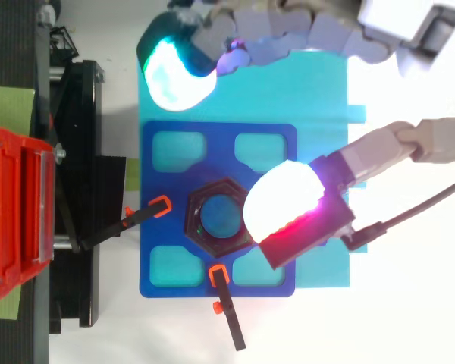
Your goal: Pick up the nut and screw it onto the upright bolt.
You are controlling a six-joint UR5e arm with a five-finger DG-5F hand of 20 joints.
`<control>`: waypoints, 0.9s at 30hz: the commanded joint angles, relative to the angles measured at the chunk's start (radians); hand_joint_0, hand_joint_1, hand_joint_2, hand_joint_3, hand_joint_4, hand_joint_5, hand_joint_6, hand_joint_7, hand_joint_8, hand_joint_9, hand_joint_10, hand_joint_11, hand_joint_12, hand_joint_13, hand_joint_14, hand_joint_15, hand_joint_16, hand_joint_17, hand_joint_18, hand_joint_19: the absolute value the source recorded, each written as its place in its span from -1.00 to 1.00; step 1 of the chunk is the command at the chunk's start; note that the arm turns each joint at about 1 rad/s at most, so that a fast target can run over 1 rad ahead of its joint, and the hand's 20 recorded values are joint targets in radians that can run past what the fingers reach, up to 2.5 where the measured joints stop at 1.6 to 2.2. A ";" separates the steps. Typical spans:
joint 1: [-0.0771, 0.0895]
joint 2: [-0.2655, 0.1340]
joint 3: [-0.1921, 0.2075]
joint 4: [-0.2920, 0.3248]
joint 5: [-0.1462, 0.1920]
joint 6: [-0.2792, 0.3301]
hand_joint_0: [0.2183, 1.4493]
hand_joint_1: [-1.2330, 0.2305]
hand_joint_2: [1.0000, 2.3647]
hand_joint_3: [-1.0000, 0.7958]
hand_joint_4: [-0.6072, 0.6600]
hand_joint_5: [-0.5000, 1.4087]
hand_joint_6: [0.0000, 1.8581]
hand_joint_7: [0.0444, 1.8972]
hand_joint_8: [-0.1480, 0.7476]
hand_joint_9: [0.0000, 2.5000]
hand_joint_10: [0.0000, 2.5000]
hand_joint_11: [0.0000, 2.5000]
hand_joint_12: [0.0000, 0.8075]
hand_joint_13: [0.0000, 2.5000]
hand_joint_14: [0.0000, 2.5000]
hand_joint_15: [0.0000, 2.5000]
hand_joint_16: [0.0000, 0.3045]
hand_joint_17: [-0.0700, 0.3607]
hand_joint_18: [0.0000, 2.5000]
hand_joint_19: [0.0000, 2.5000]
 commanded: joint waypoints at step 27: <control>0.023 -0.003 -0.112 0.019 -0.004 0.039 -0.68 0.14 -1.00 -0.44 0.23 -0.66 -0.46 -0.37 -0.14 -0.75 -1.00 -1.00 -0.15 -1.00 -1.00 -1.00 -0.71 -0.21 -1.00 -1.00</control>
